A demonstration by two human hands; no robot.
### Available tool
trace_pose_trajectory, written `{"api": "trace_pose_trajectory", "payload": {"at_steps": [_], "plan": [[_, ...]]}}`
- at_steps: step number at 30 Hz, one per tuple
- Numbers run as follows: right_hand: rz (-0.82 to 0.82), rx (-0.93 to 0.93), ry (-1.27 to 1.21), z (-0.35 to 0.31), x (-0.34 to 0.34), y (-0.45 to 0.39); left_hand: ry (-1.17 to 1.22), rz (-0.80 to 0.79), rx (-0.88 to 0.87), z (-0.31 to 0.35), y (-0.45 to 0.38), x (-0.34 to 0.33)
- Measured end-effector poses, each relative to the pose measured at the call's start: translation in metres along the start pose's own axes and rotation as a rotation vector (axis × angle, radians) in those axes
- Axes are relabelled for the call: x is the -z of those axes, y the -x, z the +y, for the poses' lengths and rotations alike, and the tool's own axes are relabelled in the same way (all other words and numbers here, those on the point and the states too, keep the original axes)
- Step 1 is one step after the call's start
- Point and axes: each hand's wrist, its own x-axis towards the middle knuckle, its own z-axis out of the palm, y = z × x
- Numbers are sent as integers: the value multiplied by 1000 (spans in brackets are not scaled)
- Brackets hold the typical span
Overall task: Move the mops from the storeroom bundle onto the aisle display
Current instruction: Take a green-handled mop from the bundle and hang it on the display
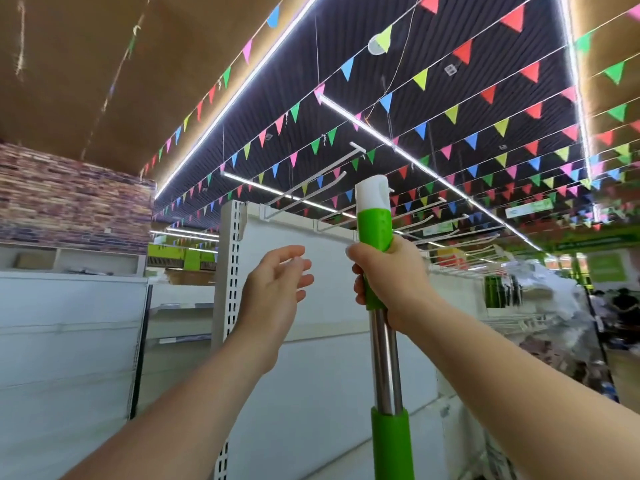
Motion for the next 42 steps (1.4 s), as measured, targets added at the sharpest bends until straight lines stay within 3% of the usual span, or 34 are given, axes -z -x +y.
{"api": "trace_pose_trajectory", "payload": {"at_steps": [9, 21, 42], "plan": [[5, 7, 39, 8, -5, -36, -32, -25, -37, -5, -13, -3], [-60, 27, -37, 12, -2, -91, -102, 82, -77, -6, -31, -25], [-65, 58, -46, 19, -14, -147, -195, 110, -67, -26, -47, -32]]}}
